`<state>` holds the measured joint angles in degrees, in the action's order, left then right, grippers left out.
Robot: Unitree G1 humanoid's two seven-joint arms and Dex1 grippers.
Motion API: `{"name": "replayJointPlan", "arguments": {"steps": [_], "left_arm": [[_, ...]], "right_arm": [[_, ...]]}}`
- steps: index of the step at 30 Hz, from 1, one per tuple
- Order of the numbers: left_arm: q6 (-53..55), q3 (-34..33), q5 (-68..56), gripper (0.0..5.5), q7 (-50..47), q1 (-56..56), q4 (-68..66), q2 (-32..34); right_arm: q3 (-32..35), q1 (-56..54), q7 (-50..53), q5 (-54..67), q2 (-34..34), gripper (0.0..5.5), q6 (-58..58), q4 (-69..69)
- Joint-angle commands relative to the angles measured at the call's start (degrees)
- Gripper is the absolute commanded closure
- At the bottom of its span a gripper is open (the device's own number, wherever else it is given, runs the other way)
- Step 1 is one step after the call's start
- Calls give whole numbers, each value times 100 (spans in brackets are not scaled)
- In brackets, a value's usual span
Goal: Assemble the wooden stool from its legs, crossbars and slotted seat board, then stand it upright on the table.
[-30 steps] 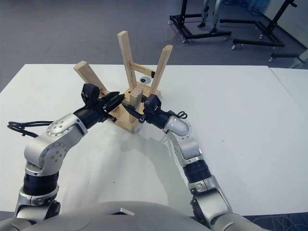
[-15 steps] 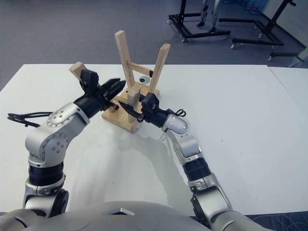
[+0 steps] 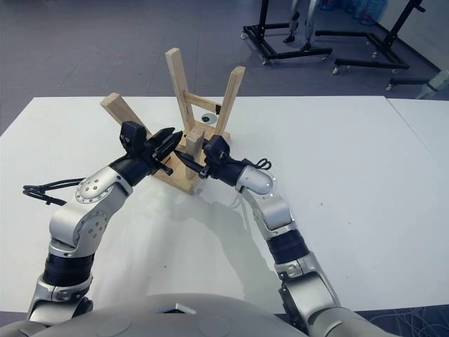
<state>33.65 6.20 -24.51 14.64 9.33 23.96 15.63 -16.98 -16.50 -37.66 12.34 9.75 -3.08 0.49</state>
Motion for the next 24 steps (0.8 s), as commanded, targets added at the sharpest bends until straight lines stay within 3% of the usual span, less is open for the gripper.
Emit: {"name": "replayJointPlan", "arguments": {"steps": [1, 6, 11, 15, 19, 24], "left_arm": [[867, -380, -236, 433, -283, 504, -39, -50], [1863, -1347, -948, 433, -766, 1952, 416, -34], [2425, -1566, -1232, 433, -951, 2281, 766, 80], [2358, -1231, -1016, 433, -774, 1503, 1008, 262], [1293, -91, -169, 433, -333, -222, 533, 410], [857, -120, 71, 433, -262, -44, 289, 269]], "right_arm": [[-212, 56, -90, -180, 79, 343, -344, -47], [-224, 81, -91, -154, 68, 343, -344, -67], [-229, 145, -81, -157, 60, 343, -321, -62], [-227, 142, -84, -154, 58, 343, -324, -48], [-239, 82, -85, -180, 55, 343, -366, -20], [-256, 14, -63, -179, 30, 343, -430, -53]]}}
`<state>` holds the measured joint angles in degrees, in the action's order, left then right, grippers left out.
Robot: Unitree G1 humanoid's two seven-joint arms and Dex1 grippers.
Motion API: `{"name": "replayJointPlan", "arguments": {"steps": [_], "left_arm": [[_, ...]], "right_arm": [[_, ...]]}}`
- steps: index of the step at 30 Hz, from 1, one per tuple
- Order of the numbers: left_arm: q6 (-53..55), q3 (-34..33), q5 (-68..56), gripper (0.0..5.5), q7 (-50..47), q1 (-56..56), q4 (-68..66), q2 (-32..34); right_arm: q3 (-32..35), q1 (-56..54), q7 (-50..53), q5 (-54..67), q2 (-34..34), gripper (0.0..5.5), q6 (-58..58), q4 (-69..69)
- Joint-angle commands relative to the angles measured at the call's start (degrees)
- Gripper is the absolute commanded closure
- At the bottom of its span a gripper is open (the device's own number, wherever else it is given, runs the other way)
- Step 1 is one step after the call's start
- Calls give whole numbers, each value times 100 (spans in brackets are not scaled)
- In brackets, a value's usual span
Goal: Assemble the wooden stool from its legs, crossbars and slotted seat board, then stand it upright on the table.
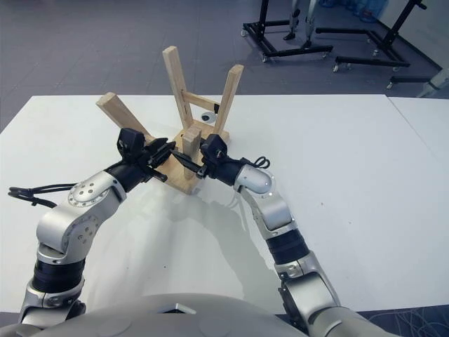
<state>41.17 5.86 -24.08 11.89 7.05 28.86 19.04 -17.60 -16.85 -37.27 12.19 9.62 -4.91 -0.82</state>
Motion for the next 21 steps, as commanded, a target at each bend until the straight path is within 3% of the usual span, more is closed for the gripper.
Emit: {"name": "replayJointPlan", "arguments": {"steps": [1, 12, 16, 21], "left_arm": [[136, -181, -7, 433, -1, 331, -187, -82], [1422, -1689, -1091, 433, -517, 3114, 43, -77], [1381, -1503, -923, 433, -449, 2534, 143, 50], [551, -1070, -318, 433, -7, 608, -170, 213]], "right_arm": [[-191, 47, -102, -158, 46, 343, -250, 73], [-254, -47, -199, -152, 172, 343, -606, 96], [-252, -59, -187, -171, 271, 343, -848, 40], [-349, -169, -174, -126, 443, 343, -1681, -475]]}}
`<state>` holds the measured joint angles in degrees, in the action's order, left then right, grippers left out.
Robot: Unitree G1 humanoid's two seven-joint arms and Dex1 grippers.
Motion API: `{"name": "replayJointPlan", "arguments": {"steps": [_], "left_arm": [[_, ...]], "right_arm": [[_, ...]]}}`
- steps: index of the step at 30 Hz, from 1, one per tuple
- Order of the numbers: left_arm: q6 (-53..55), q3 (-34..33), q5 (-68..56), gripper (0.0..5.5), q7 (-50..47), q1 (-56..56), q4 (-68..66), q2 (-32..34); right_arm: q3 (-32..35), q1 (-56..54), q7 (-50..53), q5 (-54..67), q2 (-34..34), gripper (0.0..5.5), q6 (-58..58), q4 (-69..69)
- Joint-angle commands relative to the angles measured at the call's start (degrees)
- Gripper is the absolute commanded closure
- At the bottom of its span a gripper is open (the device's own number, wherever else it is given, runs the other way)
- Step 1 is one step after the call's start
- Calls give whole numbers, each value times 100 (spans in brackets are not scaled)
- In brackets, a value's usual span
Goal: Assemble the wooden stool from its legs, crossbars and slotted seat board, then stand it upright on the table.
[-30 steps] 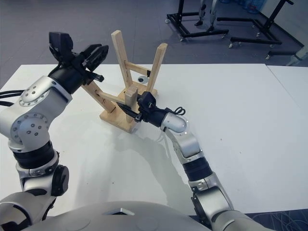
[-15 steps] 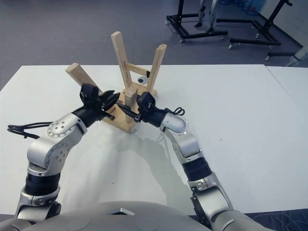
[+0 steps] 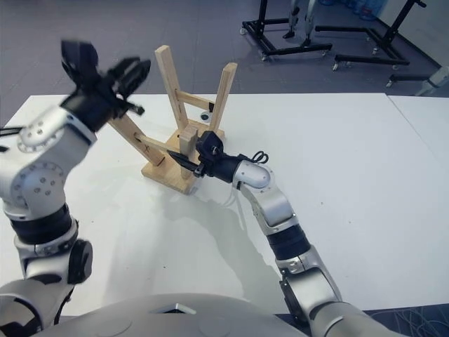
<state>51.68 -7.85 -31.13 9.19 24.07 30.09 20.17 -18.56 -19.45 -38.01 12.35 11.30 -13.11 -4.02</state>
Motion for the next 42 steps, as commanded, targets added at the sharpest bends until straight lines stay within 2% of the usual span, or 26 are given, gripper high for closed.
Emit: {"name": "replayJointPlan", "arguments": {"steps": [1, 4, 8, 13, 16, 18, 20, 23, 25, 28, 32, 36, 38, 42], "left_arm": [[-705, 436, 511, 433, 347, -1403, -426, 73], [-1172, 758, 753, 433, 438, -1849, -710, -168], [-1413, 1034, 878, 433, 421, -1916, -706, -421], [-1011, 709, 662, 433, 300, -1256, -126, -332], [-473, 186, 339, 433, 134, -281, 132, -178], [-289, 31, 230, 433, 58, -117, 128, -200], [-634, 477, 556, 433, 229, -1044, -171, -198], [-1774, 1720, 1499, 433, 697, -2689, -1224, 99], [-1896, 1852, 1605, 433, 722, -2903, -1117, 92], [-1348, 1121, 1057, 433, 495, -2015, -414, 31], [-391, -10, 233, 433, 198, 17, -130, 223], [434, -553, -385, 433, -216, 1211, -21, 83], [433, -297, -320, 433, -249, 605, 60, -68], [-1155, 1361, 889, 433, 422, -2097, -1053, 137]], "right_arm": [[-294, 27, -103, -127, 305, 343, -1068, -294], [-388, -176, -63, -128, 315, 343, -1521, -519], [-514, -300, -8, -214, 332, 343, -1764, -470], [-535, -219, 28, -190, 370, 343, -1886, -527], [-528, -130, 23, -146, 406, 343, -1887, -548], [-517, -77, 24, -119, 420, 343, -1897, -579], [-505, -41, 33, -90, 415, 343, -1911, -593], [-492, 15, 61, -58, 429, 343, -1943, -632], [-492, 33, 64, -37, 443, 343, -1974, -666], [-477, 41, 63, -7, 480, 343, -2047, -735], [-452, 73, 63, -11, 531, 343, -2089, -762], [-461, 96, 59, 12, 567, 343, -2102, -767], [-461, 110, 72, 25, 573, 343, -2112, -766], [-522, 146, 104, 26, 543, 343, -2128, -757]]}}
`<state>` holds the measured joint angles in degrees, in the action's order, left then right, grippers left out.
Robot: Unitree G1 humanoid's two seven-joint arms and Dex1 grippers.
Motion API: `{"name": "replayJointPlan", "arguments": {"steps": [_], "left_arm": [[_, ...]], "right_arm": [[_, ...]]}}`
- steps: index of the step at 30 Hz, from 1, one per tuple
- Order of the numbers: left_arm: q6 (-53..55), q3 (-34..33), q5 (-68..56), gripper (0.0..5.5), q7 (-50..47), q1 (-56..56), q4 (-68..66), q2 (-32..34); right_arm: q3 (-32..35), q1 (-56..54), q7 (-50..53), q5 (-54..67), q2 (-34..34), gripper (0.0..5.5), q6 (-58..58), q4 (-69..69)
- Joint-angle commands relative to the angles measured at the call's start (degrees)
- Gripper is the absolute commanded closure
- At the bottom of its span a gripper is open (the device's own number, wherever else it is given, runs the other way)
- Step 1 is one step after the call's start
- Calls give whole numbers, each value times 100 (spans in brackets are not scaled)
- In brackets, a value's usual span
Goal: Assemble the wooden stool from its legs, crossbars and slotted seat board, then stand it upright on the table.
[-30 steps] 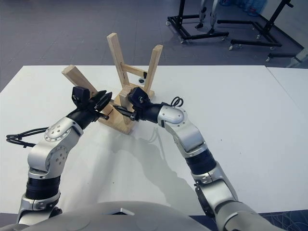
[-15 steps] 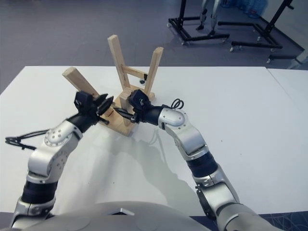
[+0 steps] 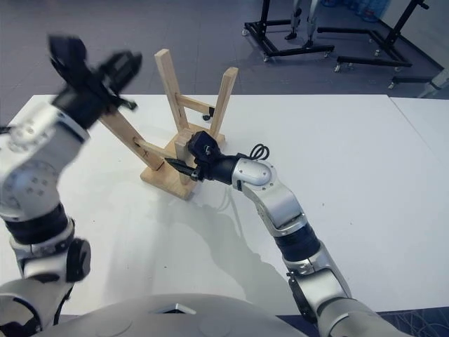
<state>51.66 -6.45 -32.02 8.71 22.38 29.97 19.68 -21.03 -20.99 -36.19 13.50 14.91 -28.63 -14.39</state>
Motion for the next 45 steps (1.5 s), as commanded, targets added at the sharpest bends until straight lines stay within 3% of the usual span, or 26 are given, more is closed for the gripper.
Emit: {"name": "replayJointPlan", "arguments": {"steps": [1, 5, 13, 16, 20, 24, 31, 40, 42, 45], "left_arm": [[-1481, 1473, 1272, 433, 508, -2191, -1366, 209], [-1719, 1220, 1292, 433, 469, -1691, -1204, 28], [6, -388, -169, 433, -265, 1225, -62, -17], [265, -390, -288, 433, -353, 1389, 159, -1], [474, -1134, -1013, 433, -686, 2080, -74, -284], [740, -1895, -1478, 433, -884, 2697, -845, 126], [871, -2362, -1667, 433, -1029, 2892, -1638, 615], [623, -2314, -1596, 436, -920, 2506, -1791, 631], [572, -2393, -1600, 436, -942, 2550, -1931, 690], [641, -2599, -1731, 436, -804, 2660, -2146, 987]], "right_arm": [[-294, 303, -88, -87, 183, 343, -589, 272], [-291, 330, -57, -80, 206, 343, -619, 212], [-286, 412, -43, -60, 264, 343, -619, 190], [-282, 454, -39, -58, 292, 343, -595, 191], [-234, 561, -111, 9, 370, 343, -570, 131], [-39, 692, -380, 220, 640, 343, -504, 69], [224, 671, -1042, 612, 961, 343, -128, 235], [653, 617, -1194, 1118, 564, 156, -34, 562], [768, 701, -1309, 1167, 696, 119, -46, 541], [1071, 1027, -1940, 1290, 1441, 57, -47, 426]]}}
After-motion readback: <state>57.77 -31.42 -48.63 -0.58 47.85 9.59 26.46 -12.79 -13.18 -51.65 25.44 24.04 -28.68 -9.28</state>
